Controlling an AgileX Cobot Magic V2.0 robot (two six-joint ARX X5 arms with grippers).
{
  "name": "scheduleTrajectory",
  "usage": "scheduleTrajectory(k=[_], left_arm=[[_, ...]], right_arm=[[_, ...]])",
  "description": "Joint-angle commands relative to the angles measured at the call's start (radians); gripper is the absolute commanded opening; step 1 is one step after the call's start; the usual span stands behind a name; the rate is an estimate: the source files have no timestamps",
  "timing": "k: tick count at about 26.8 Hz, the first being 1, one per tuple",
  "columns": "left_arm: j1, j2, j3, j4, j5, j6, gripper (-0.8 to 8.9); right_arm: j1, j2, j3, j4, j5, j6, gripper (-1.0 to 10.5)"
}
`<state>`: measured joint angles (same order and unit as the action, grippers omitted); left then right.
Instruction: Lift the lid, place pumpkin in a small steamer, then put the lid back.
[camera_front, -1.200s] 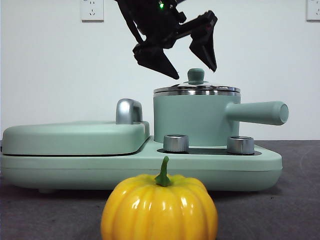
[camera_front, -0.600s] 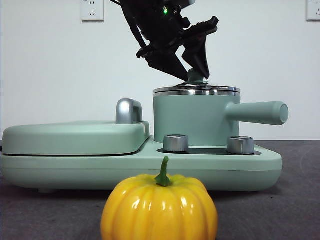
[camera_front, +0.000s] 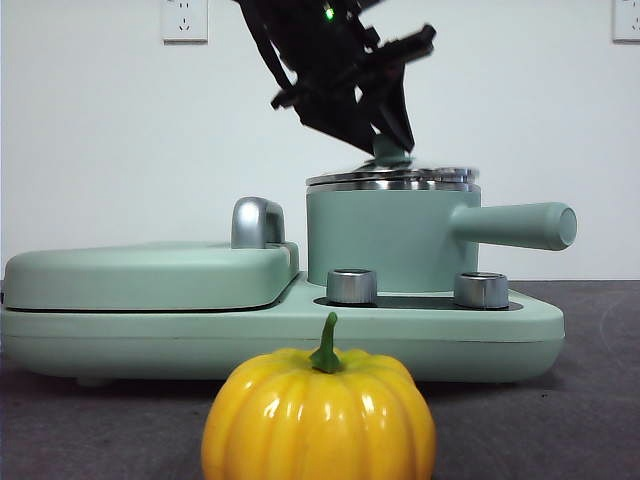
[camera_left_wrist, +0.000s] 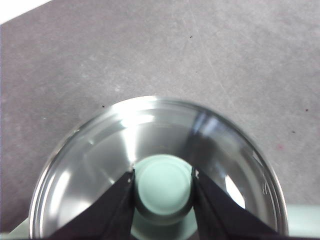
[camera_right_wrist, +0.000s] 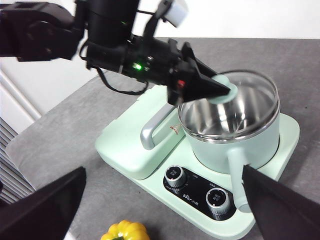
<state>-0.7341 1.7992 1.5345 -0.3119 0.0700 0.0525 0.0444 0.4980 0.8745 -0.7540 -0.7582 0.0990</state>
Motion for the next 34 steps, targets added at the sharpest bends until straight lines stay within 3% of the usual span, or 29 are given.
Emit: scheduleTrajectory(k=[1, 7, 13, 17, 24, 34], left_arm=[[-0.006, -0.081, 0.032, -0.003, -0.003, 0.007, 0.77], [0.023, -0.244, 0.032, -0.124, -0.003, 0.009, 0.77], [0.081, -0.331, 0.032, -0.235, -0.003, 0.019, 0.77], [0.128, -0.35, 0.032, -0.279, -0.003, 0.023, 0.77], [0.22, -0.354, 0.031, -0.355, -0.003, 0.036, 0.77], [0.328, -0.354, 0.031, -0.354, -0.003, 0.064, 0.77]], right_arm=[[0.0, 0.006, 0.017, 0.008, -0.006, 0.035, 5.0], [0.02, 0.071, 0.017, 0.008, -0.056, 0.096, 4.8], [0.138, 0.167, 0.017, 0.009, -0.043, 0.13, 4.8], [0.255, 0.232, 0.018, 0.01, 0.047, 0.131, 4.8], [0.55, 0.393, 0.018, 0.014, 0.273, 0.179, 4.8], [0.864, 0.71, 0.06, 0.003, 0.448, 0.227, 5.3]])
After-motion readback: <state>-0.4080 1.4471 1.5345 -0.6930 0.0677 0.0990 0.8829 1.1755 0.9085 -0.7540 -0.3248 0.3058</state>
